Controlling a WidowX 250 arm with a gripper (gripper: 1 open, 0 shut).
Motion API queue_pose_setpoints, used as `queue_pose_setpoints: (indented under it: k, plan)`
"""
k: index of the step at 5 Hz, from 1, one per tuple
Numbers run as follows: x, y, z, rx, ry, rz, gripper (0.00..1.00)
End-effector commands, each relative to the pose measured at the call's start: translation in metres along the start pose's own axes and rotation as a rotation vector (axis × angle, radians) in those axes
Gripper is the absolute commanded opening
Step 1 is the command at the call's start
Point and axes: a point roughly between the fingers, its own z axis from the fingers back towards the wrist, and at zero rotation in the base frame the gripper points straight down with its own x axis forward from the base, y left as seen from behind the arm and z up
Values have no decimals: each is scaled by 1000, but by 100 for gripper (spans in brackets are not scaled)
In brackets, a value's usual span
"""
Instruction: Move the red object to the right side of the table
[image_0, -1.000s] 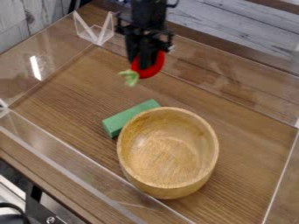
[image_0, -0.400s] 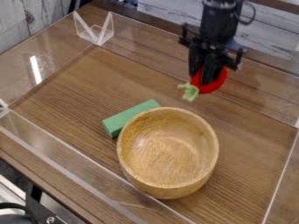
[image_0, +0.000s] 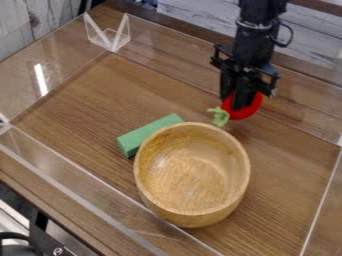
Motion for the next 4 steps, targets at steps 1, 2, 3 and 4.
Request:
queue_pose_setpoints:
  k: [1, 2, 3, 4]
  plan:
    - [10, -3, 19, 12, -66, -27, 0]
    - [12, 3, 23, 15, -66, -72, 0]
    - [11, 9, 29, 16, -64, -105, 0]
    - [10, 3, 23, 12, -62, -111, 0]
